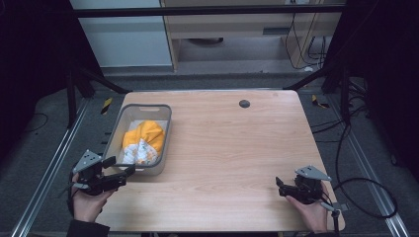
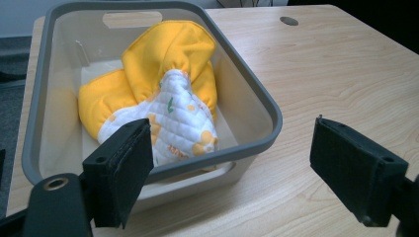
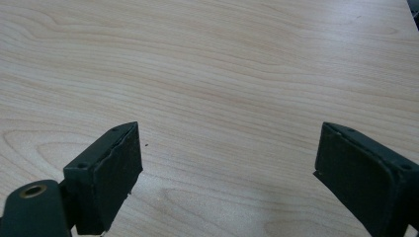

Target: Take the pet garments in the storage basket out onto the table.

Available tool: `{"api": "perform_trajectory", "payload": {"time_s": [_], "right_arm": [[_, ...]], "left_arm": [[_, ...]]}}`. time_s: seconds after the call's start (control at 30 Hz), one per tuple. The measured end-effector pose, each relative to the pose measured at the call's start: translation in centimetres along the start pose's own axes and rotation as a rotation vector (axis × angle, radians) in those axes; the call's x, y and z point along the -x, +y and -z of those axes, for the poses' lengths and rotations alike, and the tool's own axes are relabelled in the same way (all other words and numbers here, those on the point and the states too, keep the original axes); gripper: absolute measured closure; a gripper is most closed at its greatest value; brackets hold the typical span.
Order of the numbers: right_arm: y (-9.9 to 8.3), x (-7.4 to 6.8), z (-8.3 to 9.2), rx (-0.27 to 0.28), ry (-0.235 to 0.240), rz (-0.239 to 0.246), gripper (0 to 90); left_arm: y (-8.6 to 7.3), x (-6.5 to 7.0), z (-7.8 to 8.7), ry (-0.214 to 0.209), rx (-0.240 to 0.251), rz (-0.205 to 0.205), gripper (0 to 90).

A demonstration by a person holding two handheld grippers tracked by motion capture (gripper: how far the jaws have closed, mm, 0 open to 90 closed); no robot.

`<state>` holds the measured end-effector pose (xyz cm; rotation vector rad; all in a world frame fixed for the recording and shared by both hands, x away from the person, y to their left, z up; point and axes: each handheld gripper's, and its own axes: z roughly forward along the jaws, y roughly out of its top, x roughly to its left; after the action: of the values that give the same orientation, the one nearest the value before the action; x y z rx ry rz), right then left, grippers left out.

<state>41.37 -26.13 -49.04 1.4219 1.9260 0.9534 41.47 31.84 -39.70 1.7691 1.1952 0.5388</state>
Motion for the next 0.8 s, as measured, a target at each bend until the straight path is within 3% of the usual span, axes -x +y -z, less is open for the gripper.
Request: {"api": "perform_trajectory", "payload": {"time_s": [0.8], "right_arm": [[0.0,-0.1,-0.2,-0.012,0.0,0.003,10.4]], "left_arm": [[2.9,-0.6,-2.2,-0.008,-0.017,0.004,16.1]]}}
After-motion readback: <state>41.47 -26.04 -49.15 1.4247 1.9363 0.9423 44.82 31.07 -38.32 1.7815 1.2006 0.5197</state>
